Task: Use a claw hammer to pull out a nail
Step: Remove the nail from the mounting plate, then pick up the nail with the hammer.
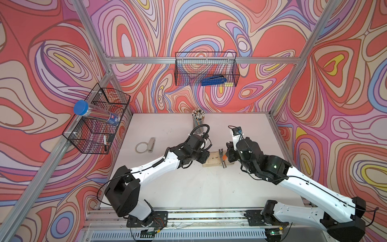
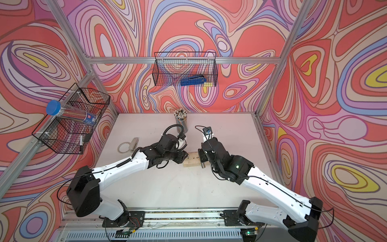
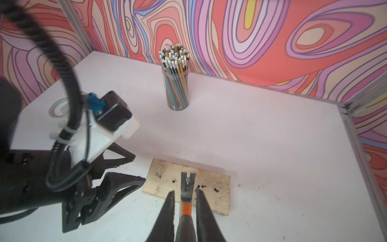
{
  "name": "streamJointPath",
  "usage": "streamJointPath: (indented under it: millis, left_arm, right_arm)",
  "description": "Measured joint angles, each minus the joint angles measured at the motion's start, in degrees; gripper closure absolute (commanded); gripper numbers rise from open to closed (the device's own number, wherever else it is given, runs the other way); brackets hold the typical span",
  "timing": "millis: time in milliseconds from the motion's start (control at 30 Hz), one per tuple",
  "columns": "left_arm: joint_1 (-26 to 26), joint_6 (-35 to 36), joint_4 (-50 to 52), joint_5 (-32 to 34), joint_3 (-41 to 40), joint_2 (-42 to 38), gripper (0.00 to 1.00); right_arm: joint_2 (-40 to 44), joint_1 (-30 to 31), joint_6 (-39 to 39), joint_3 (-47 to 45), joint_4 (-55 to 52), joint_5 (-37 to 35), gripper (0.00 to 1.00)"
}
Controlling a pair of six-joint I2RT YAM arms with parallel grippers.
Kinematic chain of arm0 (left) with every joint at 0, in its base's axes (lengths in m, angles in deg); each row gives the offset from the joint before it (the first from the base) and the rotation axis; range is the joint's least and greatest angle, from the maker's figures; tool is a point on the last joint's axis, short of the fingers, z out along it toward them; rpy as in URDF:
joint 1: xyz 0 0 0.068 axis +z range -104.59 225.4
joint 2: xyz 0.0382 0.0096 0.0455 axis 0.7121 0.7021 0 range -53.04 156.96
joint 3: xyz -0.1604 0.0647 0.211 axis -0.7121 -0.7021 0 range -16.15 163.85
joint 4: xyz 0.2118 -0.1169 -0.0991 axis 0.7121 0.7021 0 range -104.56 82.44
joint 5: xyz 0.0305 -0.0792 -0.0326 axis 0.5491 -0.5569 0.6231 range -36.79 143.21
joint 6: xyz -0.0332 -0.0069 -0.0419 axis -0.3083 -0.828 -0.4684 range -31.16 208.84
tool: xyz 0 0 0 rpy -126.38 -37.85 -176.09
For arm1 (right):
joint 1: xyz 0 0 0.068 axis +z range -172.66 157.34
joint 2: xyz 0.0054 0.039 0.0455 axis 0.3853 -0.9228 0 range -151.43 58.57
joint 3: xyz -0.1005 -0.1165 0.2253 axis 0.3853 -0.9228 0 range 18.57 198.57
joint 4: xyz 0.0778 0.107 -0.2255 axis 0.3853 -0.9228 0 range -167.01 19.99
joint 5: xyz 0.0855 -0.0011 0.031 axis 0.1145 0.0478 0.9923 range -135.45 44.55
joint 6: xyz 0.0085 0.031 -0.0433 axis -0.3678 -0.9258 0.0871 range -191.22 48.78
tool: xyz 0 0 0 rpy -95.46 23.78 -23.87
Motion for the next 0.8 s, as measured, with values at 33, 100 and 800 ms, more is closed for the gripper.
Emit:
streamJointPath:
  millis: [33, 100, 800]
  left_arm:
    - [0.0, -0.13, -0.92, 0.33, -2.25, -1.99, 0.38]
    - [0.02, -0.33, -2.91, 1.05, -6.71, -5.57, 0.36]
    - [0.0, 14.34, -14.84, -3.43, -21.11, -13.18, 0.38]
  right_arm:
    - [-0.79, -1.66, -0.04, 1.49, -0.35, 2.43, 1.0]
    - [-2.08, -4.68, -0.11, 4.13, -1.44, 6.71, 1.0]
    - [-8.22, -27.54, -6.38, 11.17, -7.72, 47.34, 1.0]
